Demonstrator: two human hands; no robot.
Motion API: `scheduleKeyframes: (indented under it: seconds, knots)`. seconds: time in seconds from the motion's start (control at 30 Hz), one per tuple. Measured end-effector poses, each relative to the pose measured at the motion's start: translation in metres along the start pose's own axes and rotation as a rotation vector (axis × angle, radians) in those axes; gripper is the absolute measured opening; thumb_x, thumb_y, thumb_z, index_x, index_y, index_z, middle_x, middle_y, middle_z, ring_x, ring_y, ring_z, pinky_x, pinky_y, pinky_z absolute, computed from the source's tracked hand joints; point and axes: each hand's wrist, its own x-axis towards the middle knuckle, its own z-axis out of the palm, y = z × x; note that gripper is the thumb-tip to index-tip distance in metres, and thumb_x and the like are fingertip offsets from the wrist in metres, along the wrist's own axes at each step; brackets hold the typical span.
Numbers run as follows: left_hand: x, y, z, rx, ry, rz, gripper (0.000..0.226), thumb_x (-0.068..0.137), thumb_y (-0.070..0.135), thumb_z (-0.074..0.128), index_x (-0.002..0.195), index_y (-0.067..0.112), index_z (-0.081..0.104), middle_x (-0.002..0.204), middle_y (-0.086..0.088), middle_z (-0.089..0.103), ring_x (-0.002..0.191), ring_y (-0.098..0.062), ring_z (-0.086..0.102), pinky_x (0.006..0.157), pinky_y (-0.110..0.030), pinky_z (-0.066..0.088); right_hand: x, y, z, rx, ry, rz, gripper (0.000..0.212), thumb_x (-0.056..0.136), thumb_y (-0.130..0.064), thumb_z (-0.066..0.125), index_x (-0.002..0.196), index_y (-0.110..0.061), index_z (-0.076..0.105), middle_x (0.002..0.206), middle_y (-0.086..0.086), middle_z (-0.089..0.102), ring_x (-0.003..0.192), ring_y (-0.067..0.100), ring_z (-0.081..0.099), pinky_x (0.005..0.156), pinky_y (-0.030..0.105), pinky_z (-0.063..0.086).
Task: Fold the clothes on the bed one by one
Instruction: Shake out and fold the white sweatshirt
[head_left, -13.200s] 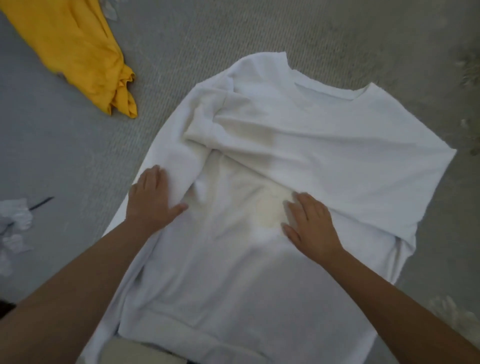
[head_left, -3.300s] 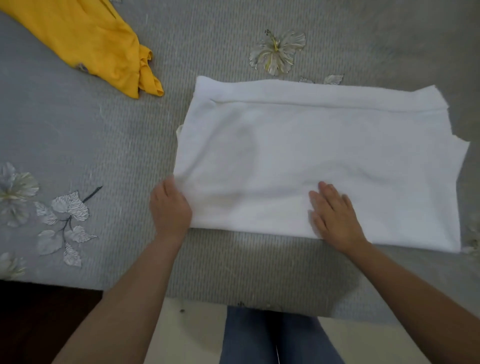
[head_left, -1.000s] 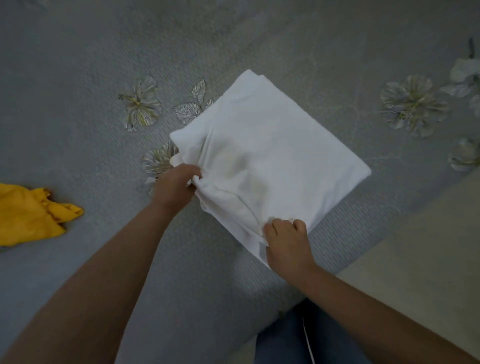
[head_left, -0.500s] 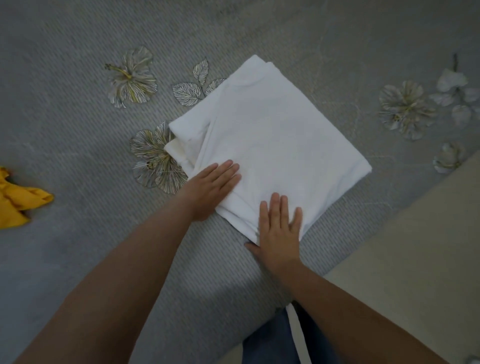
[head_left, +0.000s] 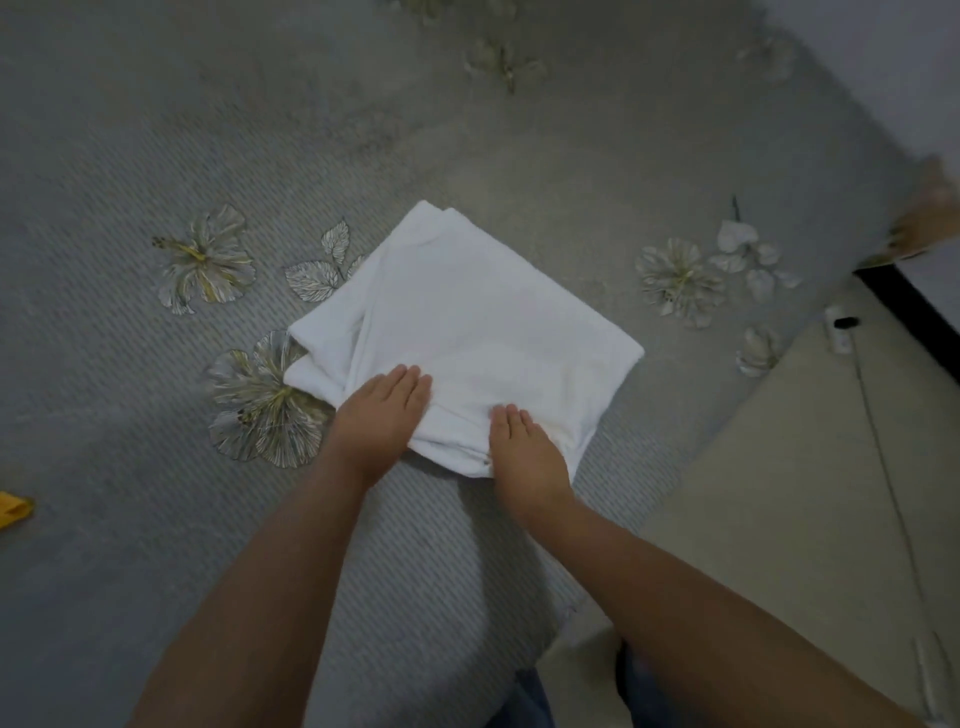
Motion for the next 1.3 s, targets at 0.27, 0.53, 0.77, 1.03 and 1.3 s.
scheduleKeyframes:
  seconds: [0.27,0.53,0.77,1.03,1.3]
  knots:
    - [0.037,0.044,-0.134,0.091,0.153,-0.124,0.046,0.068,-0.017,0.06,0.112,-0.022,0.052,0.115,-0.038,0.054,0.103,-0.05,0.057,0.085,-0.056,0.047,-0.07,0.052,-0.099,-0.012,0.311,-0.016,0.062,0.094,-0.002,0.033,0.143,0.005,-0.004,0.154,0.02,0.002,0.143,0.03,0.006,0.116,0.035,0.005]
    - [0.072,0.165,-0.243,0.247,0.265,0.103,0.04,0.054,-0.01,0.055,0.092,-0.015,0.067,0.09,-0.029,0.068,0.078,-0.04,0.068,0.06,-0.05,0.053,-0.199,0.152,-0.141,0.028,0.602,0.059,0.063,0.092,0.001,0.032,0.145,0.002,-0.002,0.155,0.017,0.005,0.143,0.026,0.008,0.115,0.034,0.005]
    - [0.123,0.322,-0.317,0.262,0.443,0.162,0.047,0.093,-0.001,0.023,0.139,-0.011,0.024,0.145,-0.027,0.029,0.136,-0.034,0.03,0.113,-0.037,0.019,-0.345,0.273,-0.16,-0.064,0.774,0.286,0.06,0.093,0.0,0.027,0.144,0.004,-0.006,0.154,0.019,-0.003,0.144,0.027,0.002,0.115,0.034,0.0]
    - [0.192,0.446,-0.438,0.352,0.727,0.363,0.045,0.05,-0.011,0.073,0.095,-0.011,0.068,0.092,-0.03,0.068,0.078,-0.04,0.068,0.062,-0.048,0.054,-0.464,0.378,-0.217,-0.127,0.995,0.593,0.058,0.093,-0.004,0.027,0.145,0.002,0.002,0.155,0.017,0.005,0.144,0.027,0.004,0.115,0.037,0.0]
    - [0.33,0.503,-0.503,0.34,0.624,0.387,0.05,0.1,0.007,0.019,0.146,0.002,0.0,0.154,-0.019,0.002,0.143,-0.028,0.004,0.114,-0.037,-0.004,-0.483,0.481,-0.3,-0.131,1.057,0.786,0.057,0.093,-0.005,0.028,0.144,0.003,0.004,0.154,0.017,0.009,0.143,0.027,0.006,0.115,0.035,0.001]
